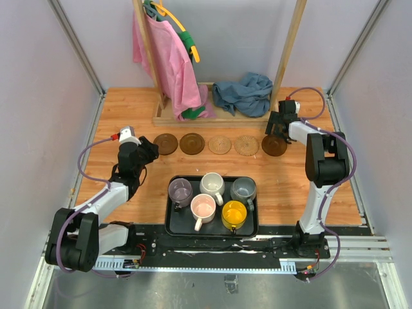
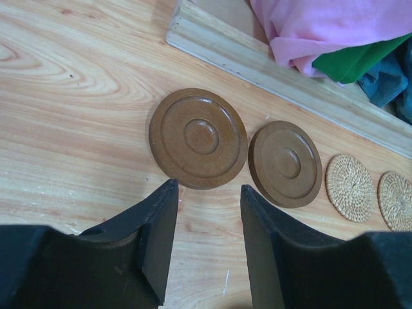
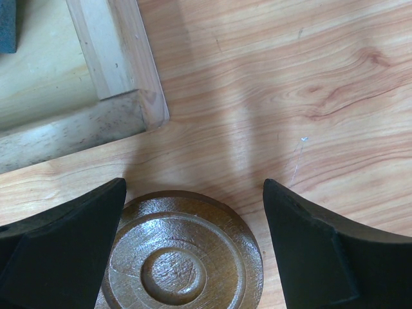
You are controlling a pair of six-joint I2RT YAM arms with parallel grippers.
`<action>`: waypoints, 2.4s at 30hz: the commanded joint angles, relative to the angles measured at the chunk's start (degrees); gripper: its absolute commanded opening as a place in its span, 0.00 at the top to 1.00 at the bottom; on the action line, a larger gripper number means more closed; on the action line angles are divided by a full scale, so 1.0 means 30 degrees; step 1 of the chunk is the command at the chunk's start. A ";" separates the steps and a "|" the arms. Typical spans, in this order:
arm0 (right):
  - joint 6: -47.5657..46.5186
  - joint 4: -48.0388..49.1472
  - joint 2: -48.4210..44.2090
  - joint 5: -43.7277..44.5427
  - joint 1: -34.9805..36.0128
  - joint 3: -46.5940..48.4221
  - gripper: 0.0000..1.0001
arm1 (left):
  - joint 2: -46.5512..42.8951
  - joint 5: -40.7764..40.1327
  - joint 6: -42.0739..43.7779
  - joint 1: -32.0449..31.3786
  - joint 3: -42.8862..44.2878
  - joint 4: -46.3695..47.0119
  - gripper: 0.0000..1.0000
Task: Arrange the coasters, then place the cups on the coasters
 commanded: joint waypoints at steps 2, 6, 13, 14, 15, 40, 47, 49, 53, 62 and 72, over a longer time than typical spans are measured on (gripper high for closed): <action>0.0377 -0.1351 -0.0019 0.0286 0.0239 -0.0355 0.11 | -0.0429 0.0098 -0.0069 0.0156 -0.0038 0.0148 0.52; 0.0309 -0.1302 0.0015 0.0309 0.0239 -0.0208 0.11 | -0.0400 0.0239 -0.0098 0.0156 -0.0036 0.0159 0.52; -0.0104 -0.1318 -0.0152 0.0552 0.0227 0.0608 0.10 | -0.0558 0.0253 -0.0099 0.0156 -0.0065 0.0195 0.52; -0.0256 -0.1317 -0.0152 0.0550 0.0227 0.0840 0.10 | -0.0542 0.0233 -0.0098 0.0156 -0.0050 0.0226 0.52; -0.0400 -0.1295 -0.0181 0.0590 0.0212 0.1055 0.10 | -0.0514 0.0198 -0.0087 0.0156 -0.0030 0.0256 0.52; -0.0358 -0.1983 -1.0177 -0.1322 0.0247 -0.4344 0.04 | -0.2368 0.0348 0.0008 0.0126 -0.0014 -0.0199 0.52; 0.0498 -0.3604 -1.4598 -0.1899 0.0975 -0.7359 0.05 | -0.3261 -0.1074 0.0842 -0.1334 0.0179 -0.1522 0.52; 0.0488 -0.4449 -1.5702 -0.1821 0.1650 -0.7794 0.06 | -0.3380 -0.1759 0.1144 -0.2118 0.0295 -0.2022 0.51; 0.0190 -0.6508 -1.7708 -0.1869 0.3578 -0.8292 0.07 | -0.3295 -0.1988 0.1018 -0.2892 0.0270 -0.2712 0.51; 0.1017 -0.9778 -2.2077 -0.2837 0.7465 -0.9934 0.13 | -0.3738 -0.2023 0.1087 -0.4323 0.0160 -0.3776 0.34; 0.2009 -1.1534 -2.4390 -0.5139 0.8717 -1.1748 0.19 | -0.4791 -0.2300 0.0821 -0.5157 -0.0289 -0.4123 0.01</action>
